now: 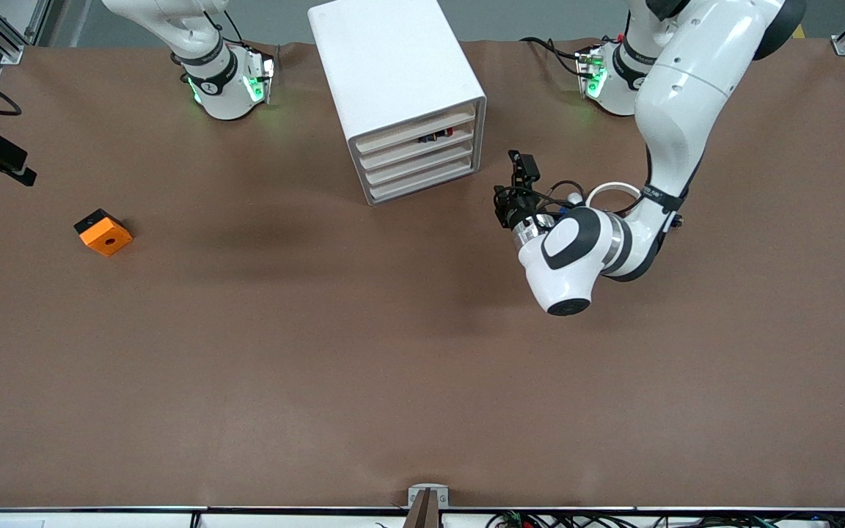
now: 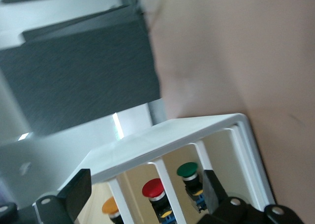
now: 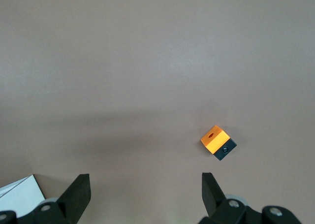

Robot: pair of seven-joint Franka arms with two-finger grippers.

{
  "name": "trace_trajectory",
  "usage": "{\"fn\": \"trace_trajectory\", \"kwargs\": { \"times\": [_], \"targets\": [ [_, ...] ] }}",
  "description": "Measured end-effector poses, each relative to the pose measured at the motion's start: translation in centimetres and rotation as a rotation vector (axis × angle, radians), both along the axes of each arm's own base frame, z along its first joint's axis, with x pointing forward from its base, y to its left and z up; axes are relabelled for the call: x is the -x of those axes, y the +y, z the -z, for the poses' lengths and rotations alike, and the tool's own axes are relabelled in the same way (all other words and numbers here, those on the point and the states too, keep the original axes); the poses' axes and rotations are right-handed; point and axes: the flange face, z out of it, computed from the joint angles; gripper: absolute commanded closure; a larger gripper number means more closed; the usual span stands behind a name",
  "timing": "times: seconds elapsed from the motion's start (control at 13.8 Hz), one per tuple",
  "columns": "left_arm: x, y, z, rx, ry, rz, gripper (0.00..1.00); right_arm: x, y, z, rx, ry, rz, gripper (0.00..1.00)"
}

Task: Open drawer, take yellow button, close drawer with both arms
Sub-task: 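Reach the left gripper to the front of the cabinet's drawer, then grasp the drawer front with the left gripper and pull it open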

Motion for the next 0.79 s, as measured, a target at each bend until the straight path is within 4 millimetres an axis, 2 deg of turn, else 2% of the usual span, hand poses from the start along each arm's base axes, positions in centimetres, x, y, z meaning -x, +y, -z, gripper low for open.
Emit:
{"fn": "trace_trajectory", "kwargs": {
  "times": [0.22, 0.36, 0.51, 0.79],
  "targets": [
    [1.3, -0.3, 2.6, -0.088, 0.148, -0.027, 0.00, -2.1, 0.0, 3.1, 0.003, 0.045, 0.001, 0.00],
    [1.8, -0.6, 3.5, -0.130, 0.206, -0.038, 0.00, -3.4, 0.0, 4.3, 0.008, 0.037, 0.001, 0.00],
    [2.1, -1.1, 3.5, -0.166, 0.264, -0.059, 0.00, -3.7, 0.0, 4.3, 0.009, 0.035, 0.001, 0.00],
    [2.9, -2.5, 2.1, -0.217, 0.376, -0.065, 0.00, -3.7, -0.3, 4.3, 0.010, 0.034, 0.005, 0.00]
  ]
}}
